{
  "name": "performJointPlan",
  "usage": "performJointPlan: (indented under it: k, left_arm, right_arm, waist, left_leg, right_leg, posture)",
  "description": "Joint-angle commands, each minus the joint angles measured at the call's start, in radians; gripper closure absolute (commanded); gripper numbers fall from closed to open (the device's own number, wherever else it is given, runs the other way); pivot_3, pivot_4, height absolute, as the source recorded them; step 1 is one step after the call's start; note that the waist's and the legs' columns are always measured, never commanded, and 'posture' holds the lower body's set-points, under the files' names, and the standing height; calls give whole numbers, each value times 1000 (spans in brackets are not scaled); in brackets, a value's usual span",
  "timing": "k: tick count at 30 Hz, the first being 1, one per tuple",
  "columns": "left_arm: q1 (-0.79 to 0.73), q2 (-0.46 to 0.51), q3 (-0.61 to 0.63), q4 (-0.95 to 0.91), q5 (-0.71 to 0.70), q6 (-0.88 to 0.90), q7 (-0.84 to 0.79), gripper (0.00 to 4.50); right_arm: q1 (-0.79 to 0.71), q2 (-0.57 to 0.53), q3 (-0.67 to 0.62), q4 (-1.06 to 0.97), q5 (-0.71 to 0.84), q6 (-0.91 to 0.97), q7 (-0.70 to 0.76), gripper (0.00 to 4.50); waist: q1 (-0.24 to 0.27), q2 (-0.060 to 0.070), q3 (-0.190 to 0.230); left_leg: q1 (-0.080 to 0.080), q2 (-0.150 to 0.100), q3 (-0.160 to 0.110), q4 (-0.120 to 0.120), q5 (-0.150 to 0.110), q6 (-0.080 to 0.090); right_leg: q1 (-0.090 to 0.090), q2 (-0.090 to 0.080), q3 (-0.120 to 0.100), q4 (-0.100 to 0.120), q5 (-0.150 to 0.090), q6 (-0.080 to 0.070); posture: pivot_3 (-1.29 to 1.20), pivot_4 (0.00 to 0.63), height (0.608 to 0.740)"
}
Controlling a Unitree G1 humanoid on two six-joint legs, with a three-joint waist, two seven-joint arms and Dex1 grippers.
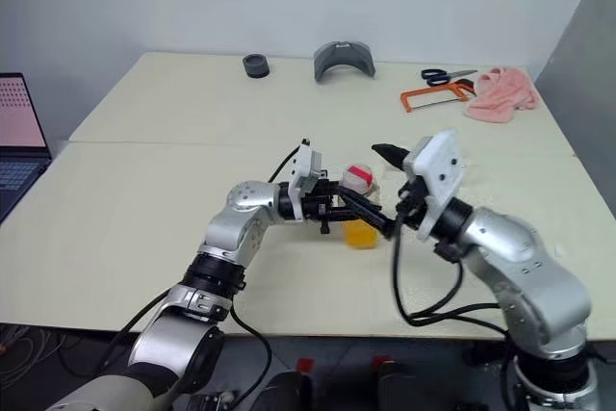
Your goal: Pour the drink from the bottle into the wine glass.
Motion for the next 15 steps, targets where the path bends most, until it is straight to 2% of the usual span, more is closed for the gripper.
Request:
performJointPlan:
  k: [1,14,15]
  left_arm:
    - [-39,-13,6,-1,-2,-38,0,2785]
    - [-49,-17,6,23,12,-74,-8,2787]
    - [-48,-15,6,22,12,-75,-8,2787]
  right_arm:
    - [-7,43,44,-23,-75,-27,-85,157]
    - [17,78,63,28,-124,-19,-92,157]
    - [17,91,55,31,-118,-21,-94,331]
  waist:
    - [2,0,0]
    - [1,0,0]
    - [1,0,0]
  left_leg:
    - [0,0,0,0,0,0]
    - [-1,0,0,0,0,0]
    - [-1,-1,0,0,0,0]
  right_leg:
    - [0,0,0,0,0,0]
    - [0,-1,0,-1,0,0]
    - [0,-1,0,-1,0,0]
  posture:
    - [0,150,740]
    - [0,150,740]
    - [0,150,740]
